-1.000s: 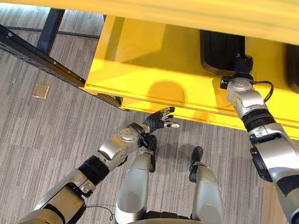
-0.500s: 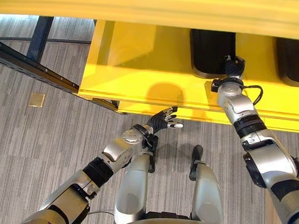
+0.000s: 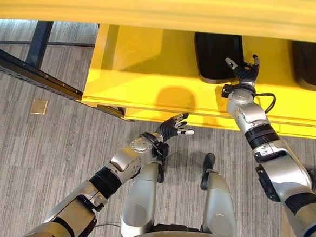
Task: Move parts from the plastic box to the shelf.
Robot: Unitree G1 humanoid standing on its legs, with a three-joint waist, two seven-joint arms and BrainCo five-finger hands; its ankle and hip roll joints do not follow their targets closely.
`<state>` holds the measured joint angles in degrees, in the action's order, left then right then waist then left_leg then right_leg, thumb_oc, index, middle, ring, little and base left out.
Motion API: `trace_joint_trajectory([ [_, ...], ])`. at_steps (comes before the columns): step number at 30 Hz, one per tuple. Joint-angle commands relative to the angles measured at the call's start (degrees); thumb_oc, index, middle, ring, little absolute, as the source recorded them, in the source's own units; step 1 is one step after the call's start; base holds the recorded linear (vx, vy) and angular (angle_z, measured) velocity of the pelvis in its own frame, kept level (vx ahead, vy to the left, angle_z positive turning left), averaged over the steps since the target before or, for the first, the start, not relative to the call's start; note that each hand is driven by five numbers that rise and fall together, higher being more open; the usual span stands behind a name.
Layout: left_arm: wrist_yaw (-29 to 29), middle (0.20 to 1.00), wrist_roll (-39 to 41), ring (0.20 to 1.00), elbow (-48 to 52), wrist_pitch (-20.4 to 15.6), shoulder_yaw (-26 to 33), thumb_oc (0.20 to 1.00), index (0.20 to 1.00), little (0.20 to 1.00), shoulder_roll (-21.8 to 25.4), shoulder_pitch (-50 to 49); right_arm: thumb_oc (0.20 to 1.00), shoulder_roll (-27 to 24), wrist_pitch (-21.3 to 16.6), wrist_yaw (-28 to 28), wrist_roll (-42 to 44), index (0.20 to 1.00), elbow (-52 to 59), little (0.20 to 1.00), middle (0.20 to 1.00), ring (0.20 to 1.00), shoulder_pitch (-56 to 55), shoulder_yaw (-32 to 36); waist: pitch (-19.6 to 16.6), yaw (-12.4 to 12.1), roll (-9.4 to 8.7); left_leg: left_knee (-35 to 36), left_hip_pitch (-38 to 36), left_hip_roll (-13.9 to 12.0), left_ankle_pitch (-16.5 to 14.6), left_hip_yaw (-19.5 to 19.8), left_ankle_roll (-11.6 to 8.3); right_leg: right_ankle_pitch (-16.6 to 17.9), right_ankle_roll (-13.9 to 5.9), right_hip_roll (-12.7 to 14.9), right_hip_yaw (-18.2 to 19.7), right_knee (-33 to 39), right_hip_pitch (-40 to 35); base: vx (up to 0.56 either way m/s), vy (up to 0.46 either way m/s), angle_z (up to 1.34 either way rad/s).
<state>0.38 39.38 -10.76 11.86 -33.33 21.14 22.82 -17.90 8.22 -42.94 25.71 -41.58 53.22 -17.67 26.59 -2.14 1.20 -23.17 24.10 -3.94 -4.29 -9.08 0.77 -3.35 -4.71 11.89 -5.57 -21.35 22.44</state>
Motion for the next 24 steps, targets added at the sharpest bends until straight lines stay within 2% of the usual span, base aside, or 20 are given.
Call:
trace_joint_trajectory([
  [1, 0.63, 1.000, 1.14, 1.000, 3.48, -3.38, -0.17, 1.000, 1.000, 1.000, -2.09, -0.36, 1.000, 2.44, 1.78, 0.11, 6.06, 1.000, -2.94, 1.000, 1.000, 1.000, -7.29, 0.46, 3.20, -0.89, 1.79, -1.79, -2.42, 0.41, -6.17, -0.09, -0.01, -2.48, -1.20, 0.08, -1.24, -2.24, -2.06, 0.00, 0.000, 0.00],
  [5, 0.85, 1.000, 1.58, 1.000, 3.59, -3.31, -0.21, 1.000, 1.000, 1.000, -1.96, -0.50, 1.000, 2.37, 1.96, 1.05, 5.44, 1.000, -1.93, 1.000, 1.000, 1.000, -7.01, 0.90, 3.20, -0.87, 1.81, -2.05, -2.48, 0.74, -6.42, -0.01, 0.13, -2.82, -1.00, -0.10, -1.15, -2.69, -2.06, 0.00, 0.000, 0.00],
  [7, 0.50, 1.000, 1.29, 1.000, 3.74, -3.24, 0.07, 1.000, 1.000, 1.000, -1.65, -1.17, 1.000, 2.20, 3.39, 2.16, 5.57, 1.000, -0.44, 1.000, 1.000, 1.000, -7.60, 0.33, 3.20, -0.80, 1.76, -2.13, -2.61, 0.73, -6.36, -0.05, 0.11, -2.92, -0.90, -0.18, -1.10, -2.99, -2.07, 0.04, 0.005, 0.00],
  [15, 0.48, 1.000, 1.21, 1.000, 4.47, -3.46, 0.64, 1.000, 1.000, 1.000, -1.38, -2.22, 1.000, 3.12, 3.49, 3.74, 5.83, 1.000, 3.01, 1.000, 1.000, 1.000, -10.75, -0.87, 3.20, -0.32, 1.67, -1.53, -2.95, 0.44, -5.87, -0.31, -0.07, -2.89, -0.81, -0.29, -0.95, -2.74, -2.27, 0.00, 0.000, 0.00],
  [24, 0.71, 1.000, 0.42, 1.000, 5.03, -3.98, 1.31, 1.000, 1.000, 1.000, -1.56, -3.92, 1.000, 5.28, 4.36, 4.69, 6.80, 1.000, 11.72, 1.000, 1.000, 1.000, -17.64, -3.88, 3.20, 1.06, 1.24, -1.68, -3.20, 0.68, -6.08, -0.89, 0.22, -2.98, -0.44, -0.84, -0.18, -2.87, -2.06, 0.01, 0.006, -0.02],
])
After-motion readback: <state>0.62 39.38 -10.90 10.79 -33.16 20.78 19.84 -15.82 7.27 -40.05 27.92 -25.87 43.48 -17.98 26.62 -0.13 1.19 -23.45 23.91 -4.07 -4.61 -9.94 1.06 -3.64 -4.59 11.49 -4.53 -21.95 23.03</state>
